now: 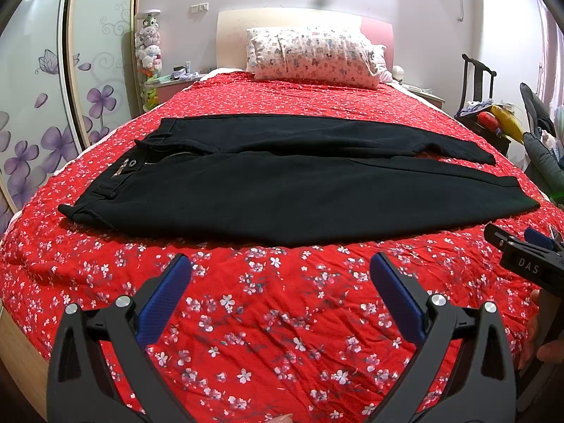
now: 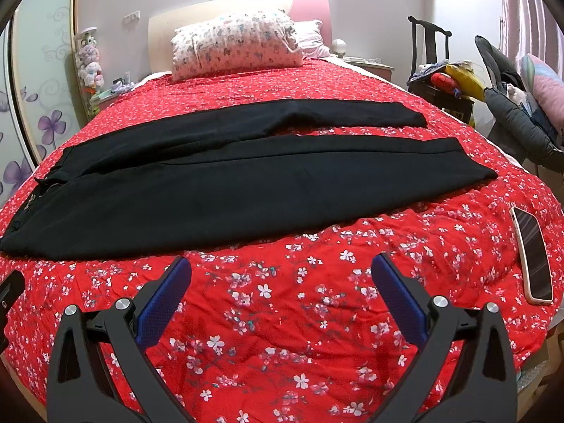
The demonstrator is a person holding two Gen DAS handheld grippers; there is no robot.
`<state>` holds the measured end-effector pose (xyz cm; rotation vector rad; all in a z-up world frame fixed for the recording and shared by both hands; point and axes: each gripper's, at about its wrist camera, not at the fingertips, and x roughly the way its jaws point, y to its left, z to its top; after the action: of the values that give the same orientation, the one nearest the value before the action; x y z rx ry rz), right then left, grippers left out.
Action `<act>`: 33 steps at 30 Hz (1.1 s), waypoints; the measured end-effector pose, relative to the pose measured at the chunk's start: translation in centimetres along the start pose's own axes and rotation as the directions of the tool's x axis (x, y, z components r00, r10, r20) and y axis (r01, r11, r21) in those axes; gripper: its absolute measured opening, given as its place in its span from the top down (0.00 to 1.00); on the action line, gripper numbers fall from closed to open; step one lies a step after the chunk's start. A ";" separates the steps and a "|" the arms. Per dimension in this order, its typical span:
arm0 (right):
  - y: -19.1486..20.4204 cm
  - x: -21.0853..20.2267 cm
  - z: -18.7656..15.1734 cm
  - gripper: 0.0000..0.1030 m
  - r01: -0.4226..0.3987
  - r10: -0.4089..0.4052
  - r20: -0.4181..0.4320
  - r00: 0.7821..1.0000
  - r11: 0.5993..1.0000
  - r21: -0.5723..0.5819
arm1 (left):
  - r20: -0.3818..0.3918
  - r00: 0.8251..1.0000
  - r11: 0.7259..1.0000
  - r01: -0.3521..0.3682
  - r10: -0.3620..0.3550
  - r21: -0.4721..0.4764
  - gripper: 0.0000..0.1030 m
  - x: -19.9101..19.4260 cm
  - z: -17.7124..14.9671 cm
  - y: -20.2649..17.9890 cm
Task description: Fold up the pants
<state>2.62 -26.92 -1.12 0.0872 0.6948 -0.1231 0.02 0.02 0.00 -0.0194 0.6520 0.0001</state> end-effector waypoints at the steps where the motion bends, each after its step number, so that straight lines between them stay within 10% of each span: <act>1: 0.0 0.0 0.0 0.01 0.000 0.000 0.000 1.000 1.000 0.000 | 0.000 1.000 1.000 0.002 -0.002 -0.002 0.02 0.0 0.0 0.0; 33: 0.0 0.1 -0.2 0.01 -0.001 0.001 -0.005 1.000 1.000 0.001 | -0.001 1.000 1.000 0.005 -0.005 -0.004 0.02 0.5 -0.8 0.3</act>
<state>2.55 -26.88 -1.32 0.0891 0.6997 -0.1228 -0.08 0.34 -0.91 -0.0248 0.6530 -0.0030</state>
